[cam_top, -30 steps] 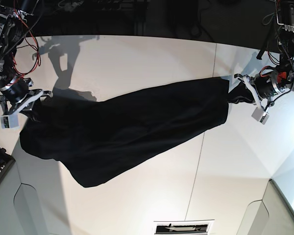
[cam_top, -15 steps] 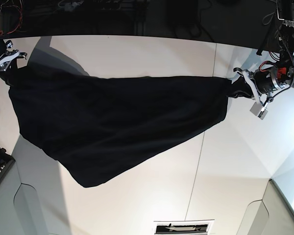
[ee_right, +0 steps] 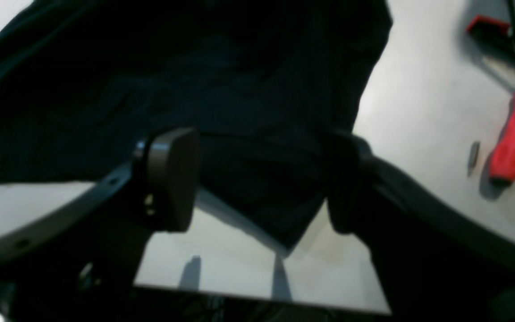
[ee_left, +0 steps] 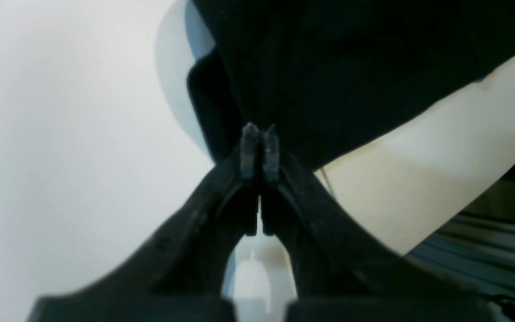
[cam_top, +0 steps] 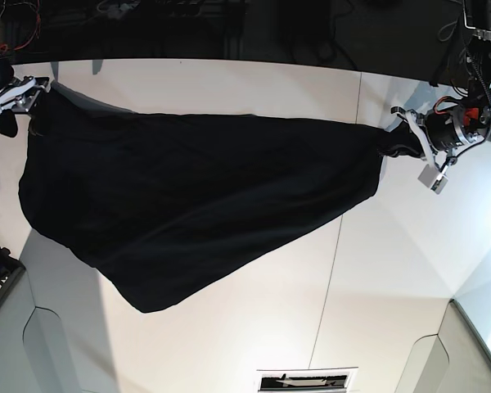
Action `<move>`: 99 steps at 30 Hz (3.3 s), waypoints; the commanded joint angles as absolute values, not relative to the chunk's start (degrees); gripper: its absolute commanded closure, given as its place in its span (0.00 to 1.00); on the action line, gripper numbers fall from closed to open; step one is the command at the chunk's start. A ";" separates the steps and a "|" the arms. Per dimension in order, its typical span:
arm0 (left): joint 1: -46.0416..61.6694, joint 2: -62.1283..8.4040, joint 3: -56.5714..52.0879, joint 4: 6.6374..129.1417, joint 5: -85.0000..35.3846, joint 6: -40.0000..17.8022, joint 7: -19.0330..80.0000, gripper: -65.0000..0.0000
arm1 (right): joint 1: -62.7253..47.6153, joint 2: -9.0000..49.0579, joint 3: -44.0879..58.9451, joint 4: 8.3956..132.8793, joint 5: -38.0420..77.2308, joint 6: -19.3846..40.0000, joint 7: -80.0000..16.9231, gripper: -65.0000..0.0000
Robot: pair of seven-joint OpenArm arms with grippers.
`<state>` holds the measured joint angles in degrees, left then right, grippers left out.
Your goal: Layout the t-shirt on the table in an organized manner, then fold the t-shirt properly
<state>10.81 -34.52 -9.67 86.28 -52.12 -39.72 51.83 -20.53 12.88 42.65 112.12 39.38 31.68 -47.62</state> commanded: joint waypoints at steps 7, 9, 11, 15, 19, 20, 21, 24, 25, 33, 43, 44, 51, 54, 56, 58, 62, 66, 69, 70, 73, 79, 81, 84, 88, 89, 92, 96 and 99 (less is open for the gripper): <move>10.35 -37.98 -10.33 87.37 -56.38 -40.00 50.92 0.68 | -9.13 13.32 42.17 108.36 33.19 26.94 -39.88 0.34; 10.35 -37.95 -10.33 87.37 -56.36 -40.00 50.92 0.55 | -5.69 13.34 40.56 103.92 31.48 26.98 -39.88 0.34; 10.35 -37.98 -10.33 87.37 -56.36 -40.00 50.92 0.54 | -2.72 13.34 38.13 98.52 29.87 27.27 -39.79 0.45; 10.35 -37.95 -10.66 87.70 -57.10 -40.00 50.83 0.54 | 1.61 13.34 33.10 88.47 26.28 27.66 -39.16 1.00; 10.37 -37.95 -13.06 90.54 -58.06 -40.00 50.85 0.54 | 3.14 13.32 30.33 84.16 26.30 27.70 -39.53 1.00; 10.35 -37.95 -13.93 91.59 -58.06 -40.00 50.83 0.54 | 2.98 13.32 29.93 84.16 26.33 27.88 -40.42 1.00; 10.31 -37.95 -14.90 92.66 -58.06 -40.00 50.41 0.54 | 2.96 13.32 29.78 84.16 26.35 28.34 -41.60 1.00; 10.17 -37.95 -17.23 95.64 -58.00 -40.00 46.76 0.54 | 2.70 13.34 29.80 84.16 26.70 28.75 -44.73 1.00; 9.80 -37.93 -17.34 96.23 -57.95 -40.00 45.80 0.54 | 2.11 13.34 29.80 84.25 27.70 28.75 -44.91 1.00; -0.01 -32.36 -11.90 95.83 -49.06 -40.00 40.21 0.54 | -7.62 13.34 29.82 84.84 30.70 29.23 -45.87 1.00; -14.94 -24.45 -2.76 77.82 -40.71 -40.00 36.58 0.54 | -22.33 14.66 30.13 98.19 31.66 30.04 -45.91 1.00; -16.14 -23.49 -2.46 76.01 -40.07 -40.00 36.12 0.54 | -22.87 14.81 30.35 99.00 31.68 30.04 -45.93 1.00; -20.49 -18.92 2.72 67.77 -32.60 -40.00 33.91 0.54 | -23.20 14.76 32.75 99.88 34.83 30.04 -45.89 1.00; -20.49 -17.82 5.96 66.87 -29.06 -40.00 32.23 0.54 | -23.03 14.76 33.43 100.22 35.86 30.06 -45.91 1.00; -20.49 -16.80 7.77 66.85 -27.05 -39.48 31.42 0.54 | -22.65 14.79 33.80 100.55 36.05 30.06 -45.91 1.00; -20.51 -15.49 9.52 66.85 -25.04 -37.87 31.20 0.54 | -22.20 14.81 34.02 100.75 36.03 30.09 -45.91 1.00; -20.51 -13.19 13.26 66.85 -19.11 -36.67 30.50 0.54 | -22.09 14.76 34.02 100.92 36.56 30.17 -45.91 1.00; -21.39 -12.27 14.63 66.85 -17.06 -31.86 28.60 0.54 | -22.11 14.79 34.02 100.92 36.67 30.68 -45.98 1.00; -22.87 -11.68 14.61 66.85 -16.86 -31.88 28.27 0.54 | -22.11 14.79 34.02 100.92 36.51 30.68 -46.17 1.00; -23.35 -11.40 14.61 66.85 -16.82 -31.88 28.27 0.54 | -22.11 14.79 34.02 100.92 36.45 30.70 -46.17 1.00; -24.38 -10.59 14.66 66.46 -15.51 -31.88 28.03 0.54 | -22.09 14.76 34.02 100.92 36.47 30.68 -46.15 1.00; -24.58 -10.15 14.68 62.70 -10.63 -31.90 26.48 0.54 | -22.11 14.76 34.02 100.92 36.45 30.68 -46.33 1.00; -24.56 -10.15 14.68 61.63 -9.06 -31.92 25.71 0.54 | -22.11 14.79 34.02 100.92 36.47 30.68 -46.33 1.00; -24.40 -10.15 14.68 61.10 -9.08 -32.21 25.76 0.54 | -22.09 14.76 34.02 100.92 36.47 30.68 -46.30 1.00; -24.25 -10.17 14.68 61.10 -9.04 -32.38 25.93 0.54 | -22.09 14.76 34.02 100.92 36.45 30.68 -46.30 1.00; -24.23 -10.17 14.68 61.10 -9.04 -32.38 26.04 0.54 | -22.09 14.76 34.02 100.92 36.47 30.68 -46.33 1.00; -23.92 -10.20 14.68 61.10 -9.06 -34.00 26.87 0.62 | -22.09 14.76 34.02 100.92 36.47 30.68 -46.28 1.00; -22.55 -10.17 14.68 61.12 -9.17 -40.00 27.86 0.77 | -21.89 14.76 34.02 100.92 36.42 30.68 -45.39 1.00; -20.91 -10.20 14.68 61.17 -9.72 -40.00 27.16 0.90 | -20.51 14.76 34.02 100.92 35.51 30.68 -45.15 1.00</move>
